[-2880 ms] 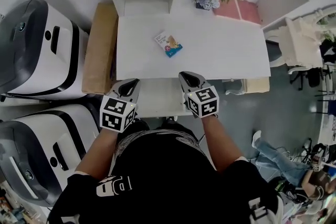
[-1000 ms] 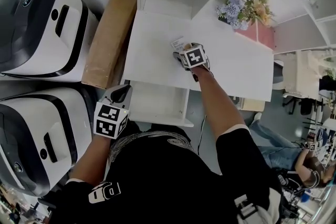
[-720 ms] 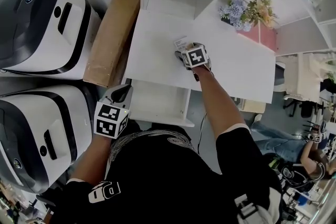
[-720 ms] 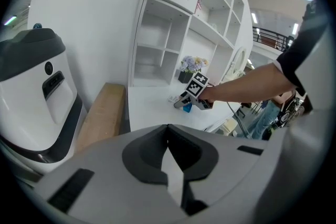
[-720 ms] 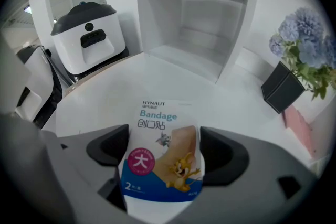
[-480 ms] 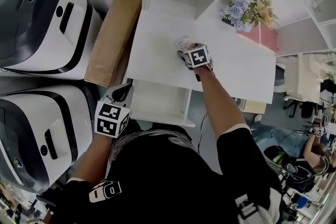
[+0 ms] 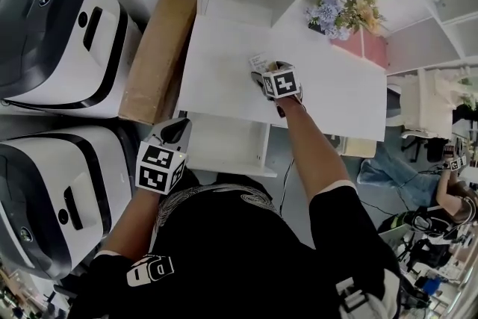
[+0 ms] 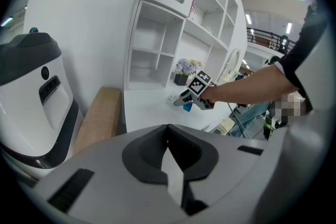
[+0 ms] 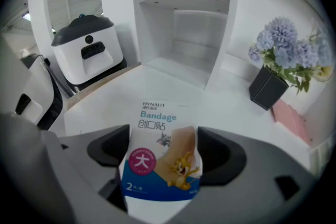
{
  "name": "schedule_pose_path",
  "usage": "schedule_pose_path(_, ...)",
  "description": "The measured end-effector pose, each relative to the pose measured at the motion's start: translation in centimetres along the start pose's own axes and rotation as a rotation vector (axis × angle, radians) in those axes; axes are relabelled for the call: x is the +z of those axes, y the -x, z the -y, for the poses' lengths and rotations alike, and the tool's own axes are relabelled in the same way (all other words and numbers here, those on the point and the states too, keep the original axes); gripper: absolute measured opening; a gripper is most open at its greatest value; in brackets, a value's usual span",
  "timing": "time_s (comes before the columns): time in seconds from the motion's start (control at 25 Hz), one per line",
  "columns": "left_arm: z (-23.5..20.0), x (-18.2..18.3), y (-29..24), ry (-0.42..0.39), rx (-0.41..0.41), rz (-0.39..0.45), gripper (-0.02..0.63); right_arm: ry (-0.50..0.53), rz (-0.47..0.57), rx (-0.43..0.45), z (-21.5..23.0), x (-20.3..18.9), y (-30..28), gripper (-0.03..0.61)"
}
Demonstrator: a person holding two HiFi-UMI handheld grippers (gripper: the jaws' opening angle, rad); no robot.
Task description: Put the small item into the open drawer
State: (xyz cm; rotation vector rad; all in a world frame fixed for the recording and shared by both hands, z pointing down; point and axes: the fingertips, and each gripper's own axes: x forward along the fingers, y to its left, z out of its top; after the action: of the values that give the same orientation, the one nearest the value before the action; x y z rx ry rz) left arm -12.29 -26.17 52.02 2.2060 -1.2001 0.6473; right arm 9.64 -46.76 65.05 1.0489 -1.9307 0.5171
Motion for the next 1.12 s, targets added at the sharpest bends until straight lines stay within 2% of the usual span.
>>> schedule_pose_path(0.2, 0.3, 0.0, 0.5, -0.020, -0.013, 0.007, 0.014, -0.020, 0.026, 0.011, -1.0, -0.9, 1.9, 0.405)
schedule_pose_path(0.52, 1.4, -0.1, 0.9, -0.052, -0.041, 0.012, 0.014, -0.160, 0.099, 0.072, -3.2, -2.8, 5.3, 0.405)
schedule_pose_path(0.92, 3.9, -1.1, 0.7, -0.098, -0.089, -0.004, 0.014, -0.223, 0.169, 0.123, -6.9, -5.4, 9.1, 0.405)
schedule_pose_path(1.12, 4.0, -1.8, 0.3, -0.102, -0.098, -0.023, 0.014, -0.289, 0.202, 0.145, -8.2, -6.9, 10.7, 0.405)
